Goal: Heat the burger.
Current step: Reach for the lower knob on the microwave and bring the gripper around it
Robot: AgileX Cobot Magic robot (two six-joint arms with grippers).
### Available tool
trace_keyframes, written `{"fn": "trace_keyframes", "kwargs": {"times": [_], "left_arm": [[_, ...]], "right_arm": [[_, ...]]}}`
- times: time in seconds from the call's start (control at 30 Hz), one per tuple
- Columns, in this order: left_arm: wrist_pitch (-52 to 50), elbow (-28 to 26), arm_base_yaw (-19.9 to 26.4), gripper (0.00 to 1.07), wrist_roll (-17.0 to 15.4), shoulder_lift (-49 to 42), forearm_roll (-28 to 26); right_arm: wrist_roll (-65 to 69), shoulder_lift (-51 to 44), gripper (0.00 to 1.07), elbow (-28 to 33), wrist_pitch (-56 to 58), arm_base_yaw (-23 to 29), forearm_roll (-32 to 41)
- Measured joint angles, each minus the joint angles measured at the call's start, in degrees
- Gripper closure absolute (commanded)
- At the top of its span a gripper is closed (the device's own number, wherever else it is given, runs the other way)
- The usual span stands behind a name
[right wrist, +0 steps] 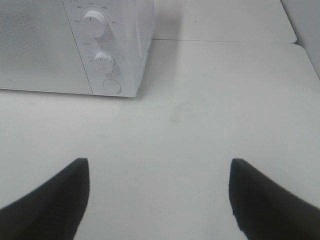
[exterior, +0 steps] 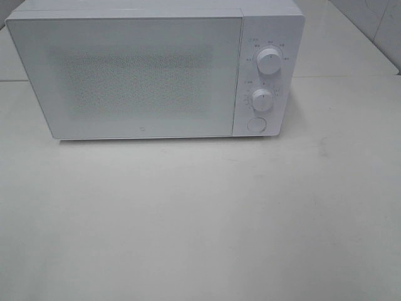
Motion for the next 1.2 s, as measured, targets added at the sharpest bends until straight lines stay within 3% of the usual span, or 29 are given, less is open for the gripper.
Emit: {"fn": "trace_keyframes", "kwargs": {"times": [1.2], "left_arm": [[0.0,0.0,0.0,0.07,0.0,0.0,0.0]], "right_arm": [[0.0,38.04,0.32,0.0,-37.59,0.97,0.0]]}}
